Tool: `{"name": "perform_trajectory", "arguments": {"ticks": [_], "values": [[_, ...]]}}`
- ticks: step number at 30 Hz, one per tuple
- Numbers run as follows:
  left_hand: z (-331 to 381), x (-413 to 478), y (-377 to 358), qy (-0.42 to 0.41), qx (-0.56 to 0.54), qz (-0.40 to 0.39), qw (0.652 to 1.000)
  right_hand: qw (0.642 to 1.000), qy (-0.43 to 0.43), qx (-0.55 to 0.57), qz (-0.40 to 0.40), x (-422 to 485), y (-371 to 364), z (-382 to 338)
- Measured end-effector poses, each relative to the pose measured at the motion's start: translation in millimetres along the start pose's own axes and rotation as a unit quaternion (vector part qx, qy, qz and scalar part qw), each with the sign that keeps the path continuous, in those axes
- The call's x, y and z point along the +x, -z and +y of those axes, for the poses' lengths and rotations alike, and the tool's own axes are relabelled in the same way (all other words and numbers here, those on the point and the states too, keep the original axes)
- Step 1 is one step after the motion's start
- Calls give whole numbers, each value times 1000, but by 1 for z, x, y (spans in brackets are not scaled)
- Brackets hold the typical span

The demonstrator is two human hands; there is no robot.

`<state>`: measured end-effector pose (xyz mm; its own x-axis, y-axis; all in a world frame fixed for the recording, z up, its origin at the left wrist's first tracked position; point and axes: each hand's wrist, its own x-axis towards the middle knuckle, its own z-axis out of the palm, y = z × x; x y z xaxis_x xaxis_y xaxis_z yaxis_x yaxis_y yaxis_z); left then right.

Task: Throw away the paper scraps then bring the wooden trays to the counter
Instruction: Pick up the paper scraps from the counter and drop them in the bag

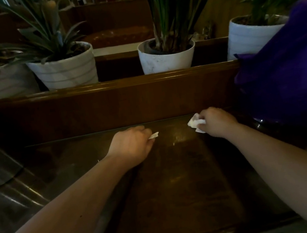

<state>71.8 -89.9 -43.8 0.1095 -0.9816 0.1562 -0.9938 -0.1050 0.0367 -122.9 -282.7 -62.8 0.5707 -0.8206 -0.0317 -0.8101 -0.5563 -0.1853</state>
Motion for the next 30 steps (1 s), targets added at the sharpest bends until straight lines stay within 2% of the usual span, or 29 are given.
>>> {"name": "perform_trajectory", "arguments": {"ticks": [3,9,13,20,25,30], "values": [[4,-2,2,-26,-16,8,1000,1000,2,0,-9,-14,7,-9],[26,-16,13,-119,-64,42,990,992,25,102,76,-93,26,-11],[63,-23,11,-196,-97,39,975,982,-28,152,108,-164,21,6],[163,-31,1,-338,-113,71,932,969,-134,154,139,-272,4,55],[233,-56,-10,-368,-150,80,914,930,-200,268,154,-354,-1,91],[333,-98,-30,-391,-178,43,902,895,-251,326,173,-453,-34,153]]}}
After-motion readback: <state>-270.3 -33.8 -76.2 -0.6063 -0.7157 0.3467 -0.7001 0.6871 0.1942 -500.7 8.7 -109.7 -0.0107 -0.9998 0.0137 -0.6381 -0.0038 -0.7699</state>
